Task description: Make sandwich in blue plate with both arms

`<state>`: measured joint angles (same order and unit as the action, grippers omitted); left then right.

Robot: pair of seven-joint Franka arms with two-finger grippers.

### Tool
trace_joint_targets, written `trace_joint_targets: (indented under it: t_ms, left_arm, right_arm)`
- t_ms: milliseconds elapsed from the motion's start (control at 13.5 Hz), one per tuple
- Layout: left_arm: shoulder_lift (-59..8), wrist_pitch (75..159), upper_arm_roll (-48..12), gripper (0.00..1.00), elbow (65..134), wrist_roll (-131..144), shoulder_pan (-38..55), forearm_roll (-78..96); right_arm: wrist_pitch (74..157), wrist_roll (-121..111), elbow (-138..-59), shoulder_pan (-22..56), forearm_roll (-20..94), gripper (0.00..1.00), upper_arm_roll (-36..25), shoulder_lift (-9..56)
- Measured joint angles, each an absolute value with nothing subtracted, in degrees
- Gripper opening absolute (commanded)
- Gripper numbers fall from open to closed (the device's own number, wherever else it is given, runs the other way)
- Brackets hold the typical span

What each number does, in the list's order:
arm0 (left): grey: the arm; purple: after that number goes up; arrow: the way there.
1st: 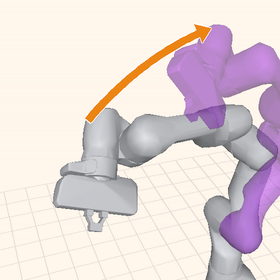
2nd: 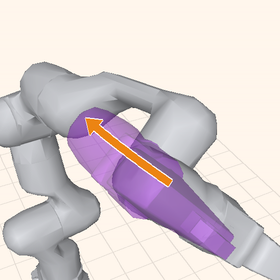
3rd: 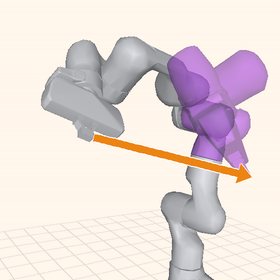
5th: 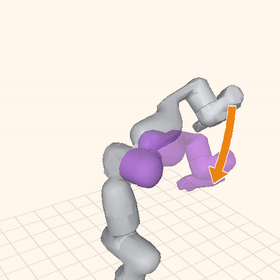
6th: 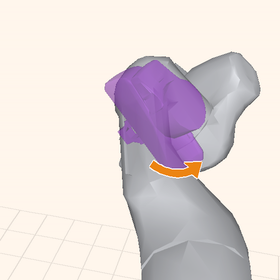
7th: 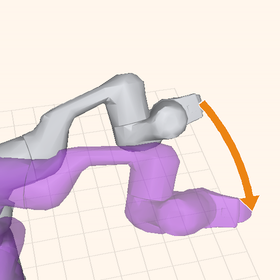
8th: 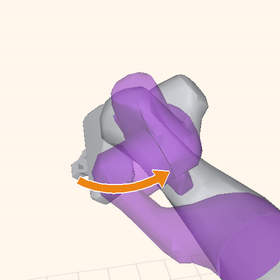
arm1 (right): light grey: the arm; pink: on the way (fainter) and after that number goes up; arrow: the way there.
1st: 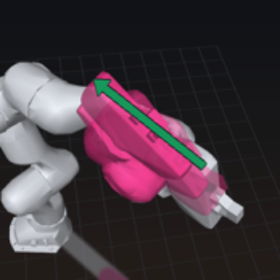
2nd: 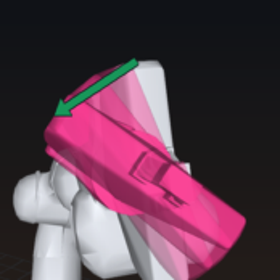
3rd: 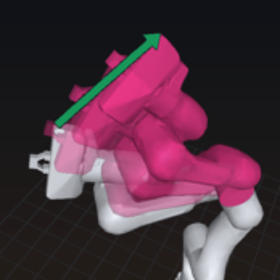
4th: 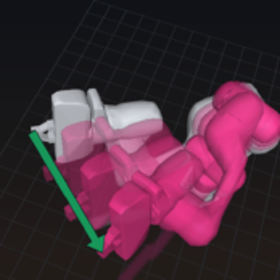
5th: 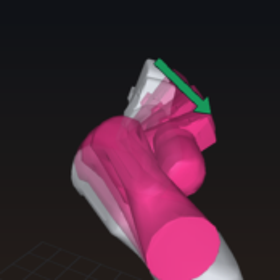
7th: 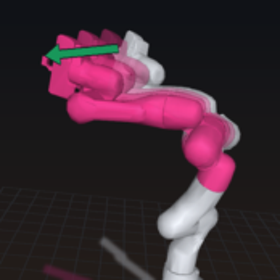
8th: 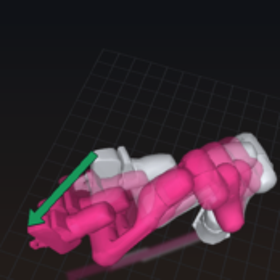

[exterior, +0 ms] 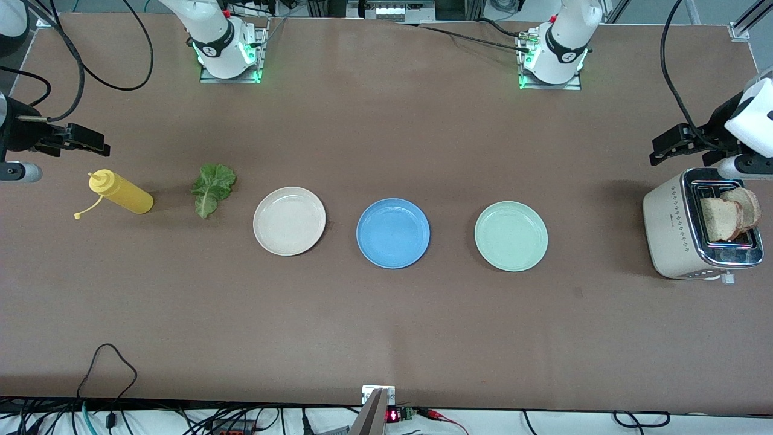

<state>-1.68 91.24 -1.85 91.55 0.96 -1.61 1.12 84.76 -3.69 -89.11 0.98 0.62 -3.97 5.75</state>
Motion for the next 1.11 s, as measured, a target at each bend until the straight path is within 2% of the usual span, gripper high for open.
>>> trace_joint_targets:
  t_ms: [593,1113]
  left_arm:
    - [-2.66,92.78,-1.69,1.0,93.4,0.86,-4.8,0.99]
    - [-14.35,103.67,-1.45,1.0,94.5,-14.07,-16.93,0.91]
  right_arm:
    - [84.76,-3.69,-89.1,0.98,0.62,1.0,-3.97,5.75]
    - [84.76,-3.69,-89.1,0.99,0.63,1.0,-3.95,5.75]
